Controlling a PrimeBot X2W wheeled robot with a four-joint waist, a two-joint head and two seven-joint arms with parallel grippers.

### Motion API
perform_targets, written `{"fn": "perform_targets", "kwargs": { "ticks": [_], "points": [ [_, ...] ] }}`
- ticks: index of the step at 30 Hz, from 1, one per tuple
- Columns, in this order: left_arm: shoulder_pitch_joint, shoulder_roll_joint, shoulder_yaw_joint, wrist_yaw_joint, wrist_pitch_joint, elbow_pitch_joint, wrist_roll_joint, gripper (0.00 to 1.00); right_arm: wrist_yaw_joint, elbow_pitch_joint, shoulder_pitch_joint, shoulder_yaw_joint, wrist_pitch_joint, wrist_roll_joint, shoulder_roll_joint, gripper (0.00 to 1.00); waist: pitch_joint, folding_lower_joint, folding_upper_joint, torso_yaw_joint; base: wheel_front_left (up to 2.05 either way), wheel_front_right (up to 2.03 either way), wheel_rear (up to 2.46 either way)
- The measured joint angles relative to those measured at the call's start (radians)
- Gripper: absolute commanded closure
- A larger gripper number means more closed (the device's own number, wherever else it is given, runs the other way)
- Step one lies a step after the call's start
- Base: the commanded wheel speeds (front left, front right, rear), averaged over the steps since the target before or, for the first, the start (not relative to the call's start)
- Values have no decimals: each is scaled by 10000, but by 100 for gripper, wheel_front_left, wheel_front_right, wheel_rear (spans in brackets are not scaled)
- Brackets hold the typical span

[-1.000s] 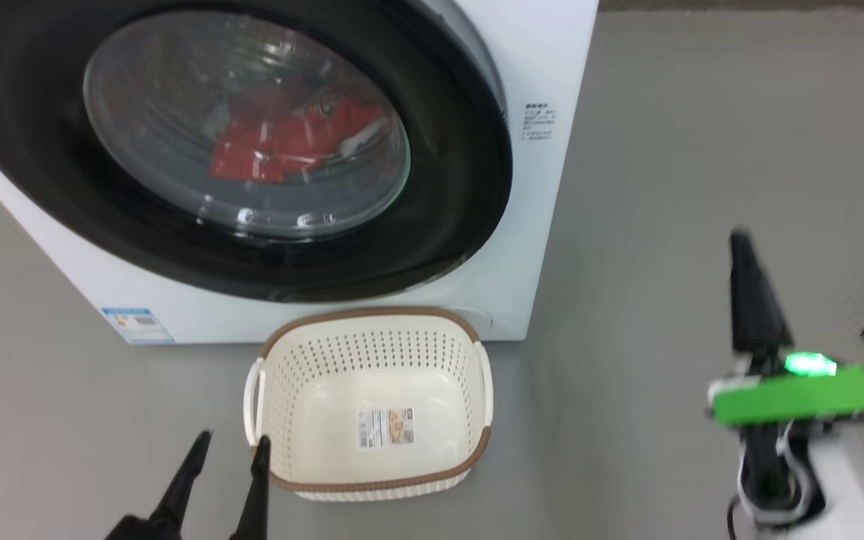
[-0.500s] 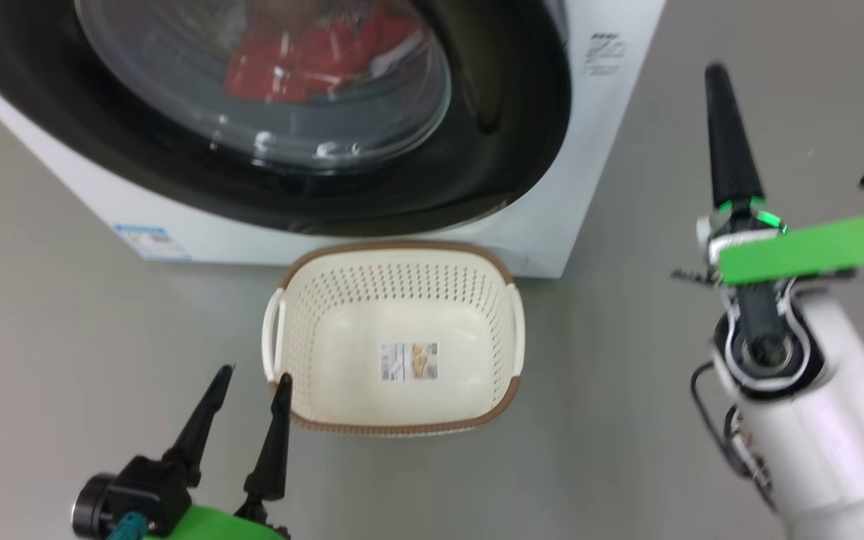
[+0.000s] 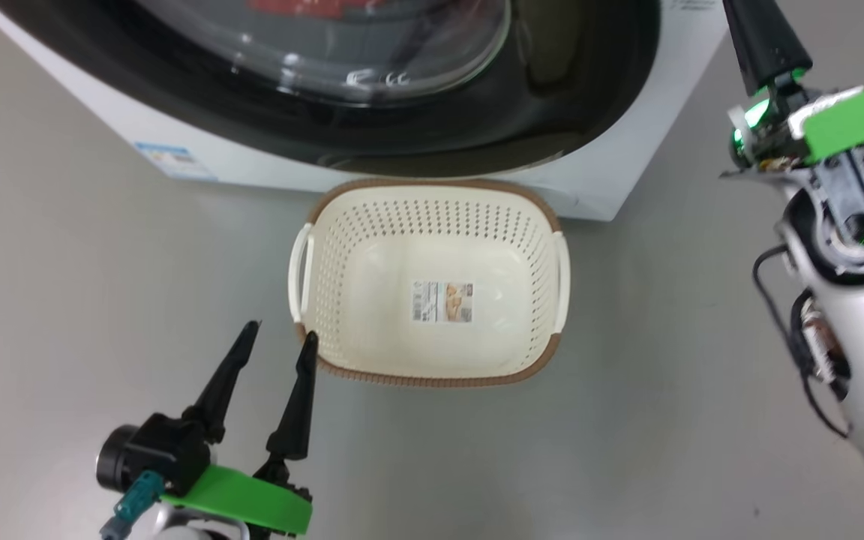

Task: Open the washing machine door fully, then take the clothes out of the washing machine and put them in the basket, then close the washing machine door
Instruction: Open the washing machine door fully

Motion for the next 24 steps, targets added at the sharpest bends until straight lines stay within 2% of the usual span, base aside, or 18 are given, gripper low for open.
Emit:
{"fn": "perform_targets", "kwargs": {
  "ticks": [10,15,24],
  "points": [
    [-376,-21,-209,0,0,144,-134,0,0,1269,-883,-556,2782,1074,-221,100,583,0,0,426,0,0,0],
    [-387,-36,-240,0,0,188,-203,0,0,1866,-1285,-688,3651,1126,-345,100,696,0,-1,522,0,0,0],
    [-600,-121,-265,0,0,219,-217,0,-2,2196,-1611,-853,4617,1030,-209,100,801,0,0,536,0,0,0]
  ]
}}
